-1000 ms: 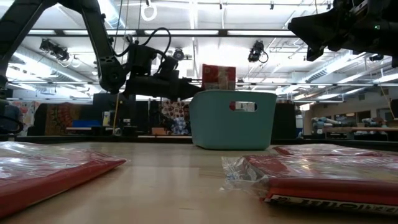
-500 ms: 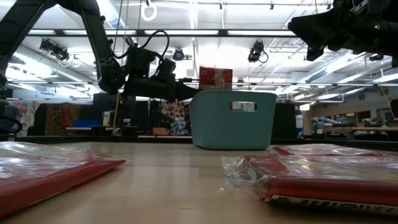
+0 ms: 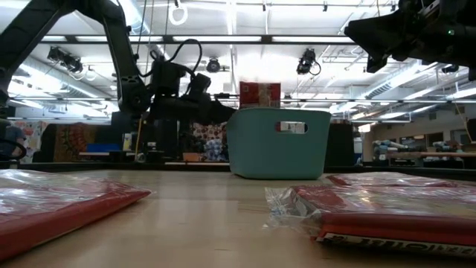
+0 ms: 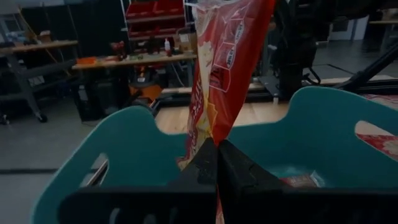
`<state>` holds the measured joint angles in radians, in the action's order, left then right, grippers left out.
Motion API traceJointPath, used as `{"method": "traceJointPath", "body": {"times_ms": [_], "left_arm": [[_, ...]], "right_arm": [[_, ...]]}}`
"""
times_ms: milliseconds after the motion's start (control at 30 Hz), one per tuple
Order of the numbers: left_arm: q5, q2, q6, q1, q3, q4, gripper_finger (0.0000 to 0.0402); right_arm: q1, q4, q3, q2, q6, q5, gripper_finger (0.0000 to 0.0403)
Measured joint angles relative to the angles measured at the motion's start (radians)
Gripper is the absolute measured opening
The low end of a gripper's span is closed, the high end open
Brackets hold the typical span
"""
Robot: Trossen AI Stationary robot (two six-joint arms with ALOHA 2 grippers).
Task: Sort popcorn bags into baskets
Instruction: Put the red popcorn bag into the green bin
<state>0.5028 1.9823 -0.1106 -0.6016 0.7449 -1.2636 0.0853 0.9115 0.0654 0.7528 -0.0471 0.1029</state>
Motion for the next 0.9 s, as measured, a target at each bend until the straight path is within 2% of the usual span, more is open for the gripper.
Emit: {"method": "traceJointPath", "body": {"times_ms": [133, 333, 900], "left_arm": [[-0.001, 0.002, 0.021, -0.006, 0.001, -0.062, 0.0], [-0.008, 0.003, -0.003, -0.02, 0.001, -0.003, 0.0], [-0.002, 0.002, -0.147, -0.003, 0.001, 0.036, 0.0]], "right_arm": [[0.0, 0.0, 0.0, 0.0, 0.0, 0.0, 0.0073], [0.0, 0.0, 0.0, 0.0, -0.001, 0.0, 0.0073], [0.0, -0.002, 0.0, 0.0, -0.001, 0.0, 0.0073]]}}
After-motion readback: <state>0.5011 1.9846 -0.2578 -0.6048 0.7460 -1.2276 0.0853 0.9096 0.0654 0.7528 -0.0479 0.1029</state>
